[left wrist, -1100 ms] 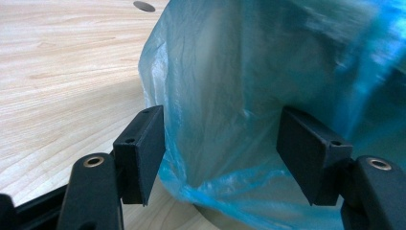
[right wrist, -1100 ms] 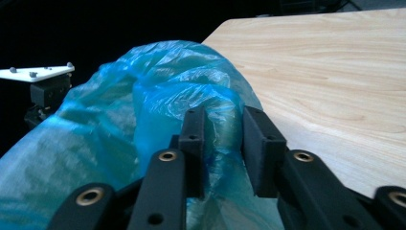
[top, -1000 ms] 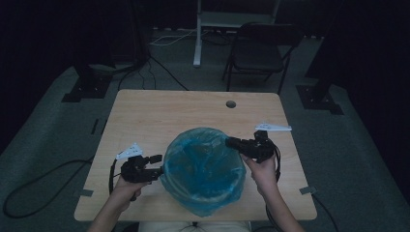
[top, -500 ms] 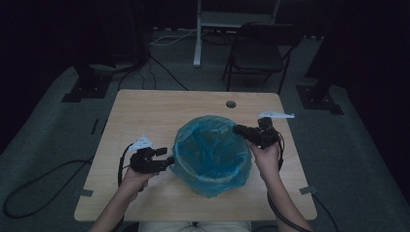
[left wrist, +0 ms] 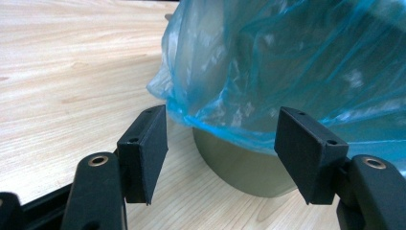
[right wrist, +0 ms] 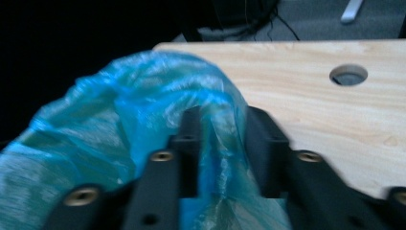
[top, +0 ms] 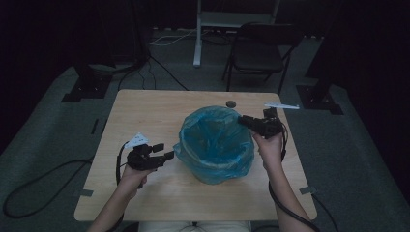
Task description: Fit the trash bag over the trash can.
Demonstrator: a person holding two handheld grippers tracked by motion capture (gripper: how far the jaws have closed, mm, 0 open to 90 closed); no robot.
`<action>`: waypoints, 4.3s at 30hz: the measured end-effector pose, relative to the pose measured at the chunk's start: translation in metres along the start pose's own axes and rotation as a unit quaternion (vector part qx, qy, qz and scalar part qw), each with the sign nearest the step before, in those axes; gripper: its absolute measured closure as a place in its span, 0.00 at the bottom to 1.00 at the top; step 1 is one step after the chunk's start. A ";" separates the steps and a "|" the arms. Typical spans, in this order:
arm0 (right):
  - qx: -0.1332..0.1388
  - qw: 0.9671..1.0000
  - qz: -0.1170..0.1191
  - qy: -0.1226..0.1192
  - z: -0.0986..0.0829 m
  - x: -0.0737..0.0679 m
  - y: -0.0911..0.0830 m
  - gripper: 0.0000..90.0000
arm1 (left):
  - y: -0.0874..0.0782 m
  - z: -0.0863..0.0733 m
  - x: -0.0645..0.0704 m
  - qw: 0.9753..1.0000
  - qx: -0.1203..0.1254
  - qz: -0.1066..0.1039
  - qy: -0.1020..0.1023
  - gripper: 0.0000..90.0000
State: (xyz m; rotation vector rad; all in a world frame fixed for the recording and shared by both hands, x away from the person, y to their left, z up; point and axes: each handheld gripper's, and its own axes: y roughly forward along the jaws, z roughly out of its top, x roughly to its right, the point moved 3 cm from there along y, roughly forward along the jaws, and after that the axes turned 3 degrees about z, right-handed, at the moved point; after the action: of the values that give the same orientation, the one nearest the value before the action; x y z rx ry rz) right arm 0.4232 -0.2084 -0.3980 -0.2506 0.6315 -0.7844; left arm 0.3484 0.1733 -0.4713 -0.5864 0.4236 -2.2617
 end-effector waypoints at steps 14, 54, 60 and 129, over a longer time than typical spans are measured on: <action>-0.038 0.991 0.102 -0.071 0.045 -0.058 0.002 0.27 | -0.031 -0.011 0.007 0.999 0.048 0.008 0.025 0.39; -0.213 0.962 0.057 -0.163 0.033 -0.101 0.075 0.14 | -0.069 -0.063 -0.026 0.994 0.046 0.099 0.007 0.11; -0.250 0.953 0.035 -0.165 0.025 -0.097 0.085 0.15 | -0.085 -0.084 -0.039 0.990 0.034 0.134 0.006 0.11; 0.037 0.990 0.046 -0.129 -0.065 -0.011 -0.068 0.15 | -0.125 -0.126 -0.066 0.982 0.073 0.176 0.014 0.12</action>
State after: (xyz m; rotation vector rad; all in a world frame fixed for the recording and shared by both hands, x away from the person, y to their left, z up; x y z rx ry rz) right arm 0.3378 -0.2466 -0.4149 -0.2483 0.3661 -0.6720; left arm 0.2493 0.3204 -0.5384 -0.3721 0.3414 -1.9420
